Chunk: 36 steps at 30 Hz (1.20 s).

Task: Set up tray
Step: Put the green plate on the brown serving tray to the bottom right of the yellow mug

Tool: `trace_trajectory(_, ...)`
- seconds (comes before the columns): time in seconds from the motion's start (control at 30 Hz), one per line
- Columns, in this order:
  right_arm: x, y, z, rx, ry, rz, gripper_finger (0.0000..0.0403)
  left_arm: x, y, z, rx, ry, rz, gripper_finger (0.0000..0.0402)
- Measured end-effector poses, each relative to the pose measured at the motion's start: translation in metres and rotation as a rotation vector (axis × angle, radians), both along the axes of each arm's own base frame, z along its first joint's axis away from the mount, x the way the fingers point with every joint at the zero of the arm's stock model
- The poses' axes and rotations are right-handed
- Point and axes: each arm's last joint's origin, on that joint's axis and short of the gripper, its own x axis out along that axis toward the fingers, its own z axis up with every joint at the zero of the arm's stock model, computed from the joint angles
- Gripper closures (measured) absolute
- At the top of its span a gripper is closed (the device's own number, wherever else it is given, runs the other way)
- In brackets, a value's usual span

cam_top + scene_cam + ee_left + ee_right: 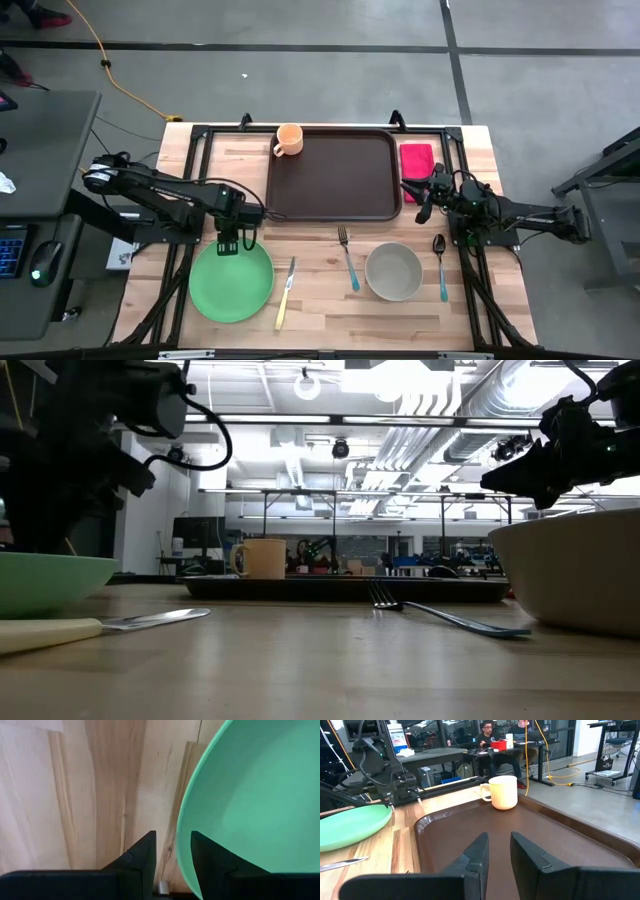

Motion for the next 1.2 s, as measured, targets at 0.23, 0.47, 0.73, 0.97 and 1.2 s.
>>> trace_trajectory(0.23,0.0,0.0,0.0,0.0,0.0,0.0,0.0346,0.006,-0.001,-0.001,-0.013,-0.056,-0.041,0.025)
trace_trajectory(0.47,0.0,0.0,0.0,-0.002,0.001,0.0,0.0346,0.006,-0.001,-0.001,-0.01,-0.056,-0.043,0.025)
trace_trajectory(0.73,0.0,0.0,0.0,-0.003,0.001,0.0,0.0346,0.005,0.0,-0.005,-0.004,-0.056,-0.036,0.025)
trace_trajectory(0.97,0.0,0.0,0.0,-0.003,0.001,0.0,0.0346,-0.002,0.001,-0.015,0.011,-0.023,0.001,0.025)
trace_trajectory(1.2,0.0,0.0,0.0,-0.003,0.001,0.0,0.0346,0.0,0.0,-0.018,0.008,-0.055,0.0,0.025)
